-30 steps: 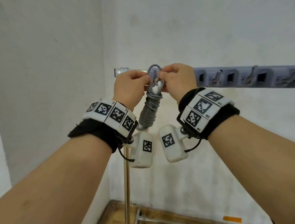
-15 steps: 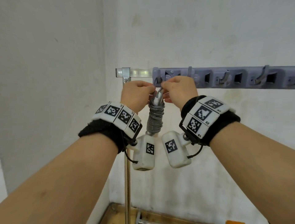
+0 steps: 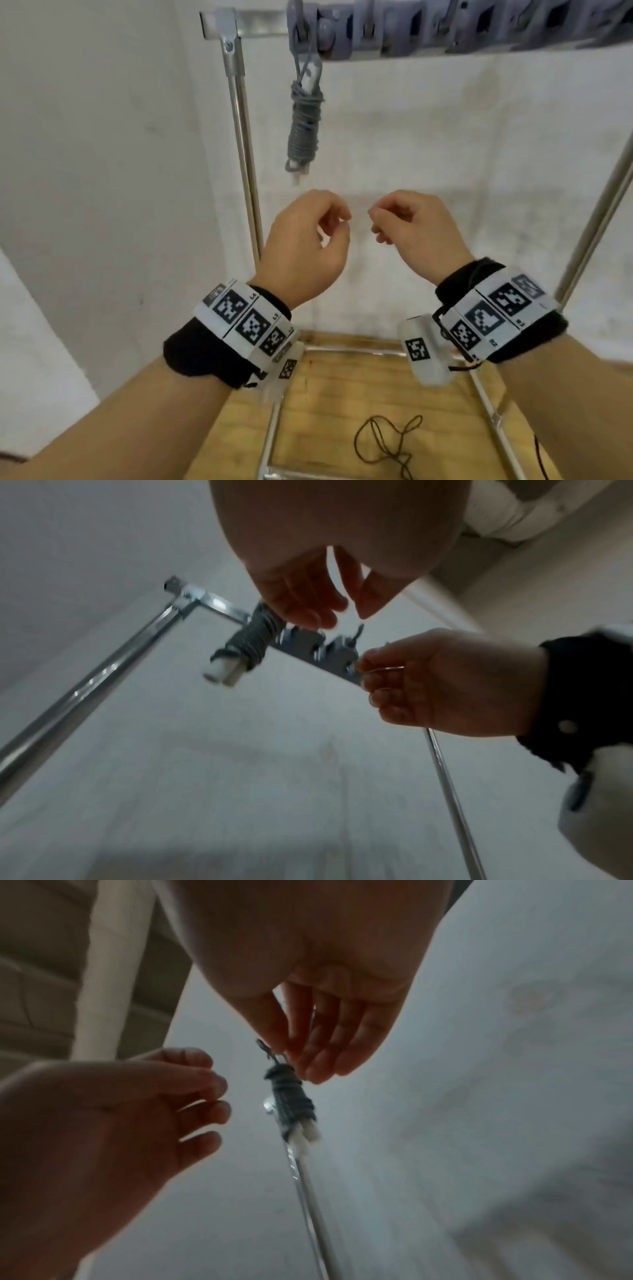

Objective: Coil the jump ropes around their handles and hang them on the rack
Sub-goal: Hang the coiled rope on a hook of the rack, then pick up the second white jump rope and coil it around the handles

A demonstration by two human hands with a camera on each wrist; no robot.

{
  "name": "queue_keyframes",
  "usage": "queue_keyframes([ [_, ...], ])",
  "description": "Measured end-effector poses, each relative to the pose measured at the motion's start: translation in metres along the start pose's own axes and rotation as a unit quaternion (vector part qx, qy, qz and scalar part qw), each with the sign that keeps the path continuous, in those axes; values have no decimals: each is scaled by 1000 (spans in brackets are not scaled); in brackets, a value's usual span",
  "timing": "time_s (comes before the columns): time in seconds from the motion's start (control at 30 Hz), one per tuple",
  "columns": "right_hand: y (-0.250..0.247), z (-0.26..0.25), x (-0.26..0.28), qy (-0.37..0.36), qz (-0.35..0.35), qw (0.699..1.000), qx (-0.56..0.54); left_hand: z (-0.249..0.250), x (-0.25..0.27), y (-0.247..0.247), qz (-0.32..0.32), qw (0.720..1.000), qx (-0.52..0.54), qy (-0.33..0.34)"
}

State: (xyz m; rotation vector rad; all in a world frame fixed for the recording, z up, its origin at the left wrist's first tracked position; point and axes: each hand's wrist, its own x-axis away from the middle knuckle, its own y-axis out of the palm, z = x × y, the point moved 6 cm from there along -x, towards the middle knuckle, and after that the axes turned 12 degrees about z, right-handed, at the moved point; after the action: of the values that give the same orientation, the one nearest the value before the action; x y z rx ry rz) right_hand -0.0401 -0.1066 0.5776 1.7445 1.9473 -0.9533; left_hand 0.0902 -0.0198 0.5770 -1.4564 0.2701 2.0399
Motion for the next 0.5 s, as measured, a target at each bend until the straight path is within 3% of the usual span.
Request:
queue_keyframes([
  [0.2,-7,116,106,90,-124,976,155,-43,139,58,-234,965,-36,-111],
  [0.33,4,185,168,122,-237,936,229,-68,222,91,-348,925,-73,-136],
  [0.5,21,262,233,155,-325,892,275,-104,312,124,-455,871,-97,-157],
])
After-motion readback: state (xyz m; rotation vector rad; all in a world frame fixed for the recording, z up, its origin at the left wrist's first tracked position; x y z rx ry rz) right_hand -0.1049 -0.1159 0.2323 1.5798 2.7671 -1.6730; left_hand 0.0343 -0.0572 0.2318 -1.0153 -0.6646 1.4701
